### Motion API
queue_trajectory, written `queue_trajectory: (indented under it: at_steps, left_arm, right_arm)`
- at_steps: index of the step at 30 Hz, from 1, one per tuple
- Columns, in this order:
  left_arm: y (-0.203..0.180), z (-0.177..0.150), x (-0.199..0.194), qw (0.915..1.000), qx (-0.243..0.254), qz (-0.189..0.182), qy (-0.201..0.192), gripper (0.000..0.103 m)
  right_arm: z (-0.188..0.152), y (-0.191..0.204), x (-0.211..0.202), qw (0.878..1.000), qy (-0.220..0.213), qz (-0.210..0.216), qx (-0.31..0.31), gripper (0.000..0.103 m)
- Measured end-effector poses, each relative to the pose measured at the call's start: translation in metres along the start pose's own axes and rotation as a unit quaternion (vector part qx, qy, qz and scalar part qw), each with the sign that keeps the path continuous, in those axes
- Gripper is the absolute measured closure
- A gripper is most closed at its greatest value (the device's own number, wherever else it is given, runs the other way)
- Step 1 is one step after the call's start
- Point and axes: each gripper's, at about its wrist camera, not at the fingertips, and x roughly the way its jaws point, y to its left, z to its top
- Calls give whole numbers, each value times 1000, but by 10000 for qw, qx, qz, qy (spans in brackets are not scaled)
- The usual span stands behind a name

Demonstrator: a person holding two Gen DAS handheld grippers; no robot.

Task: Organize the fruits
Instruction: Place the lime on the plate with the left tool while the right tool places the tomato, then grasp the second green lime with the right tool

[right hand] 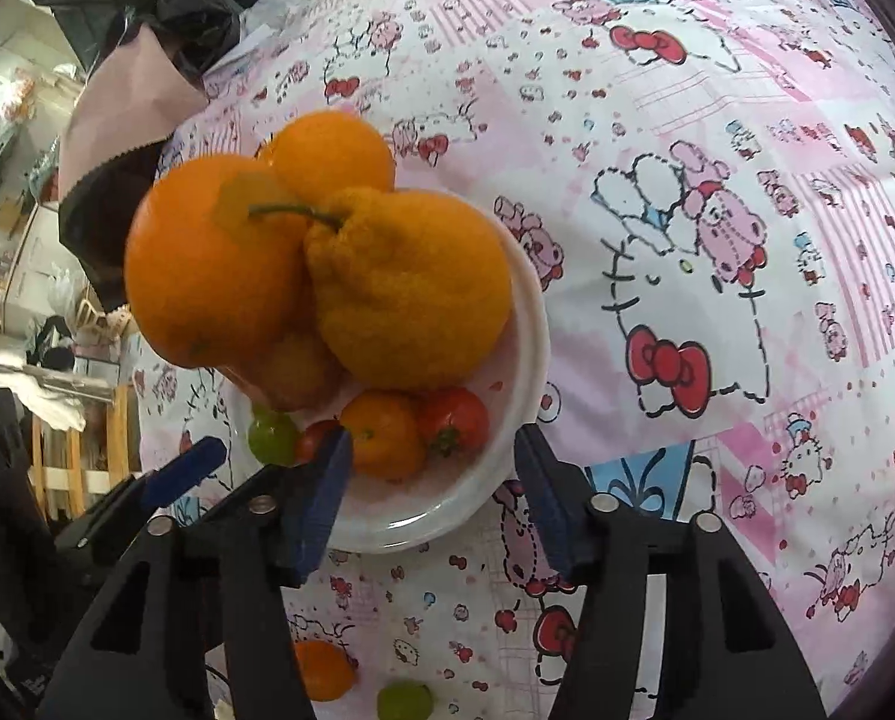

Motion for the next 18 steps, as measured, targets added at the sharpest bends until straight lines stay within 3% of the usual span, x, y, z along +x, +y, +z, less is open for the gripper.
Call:
queue_trajectory:
  at_steps: [9, 18]
  left_arm:
    - [3, -3, -14, 9999, -28, 78, -135, 31]
    - [3, -14, -49, 9977, 132, 308, -591, 31]
  right_arm:
    - [-9, -4, -21, 9997, -176, 20, 157, 43]
    - [-29, -3, -51, 9990, -427, 3, 156, 43]
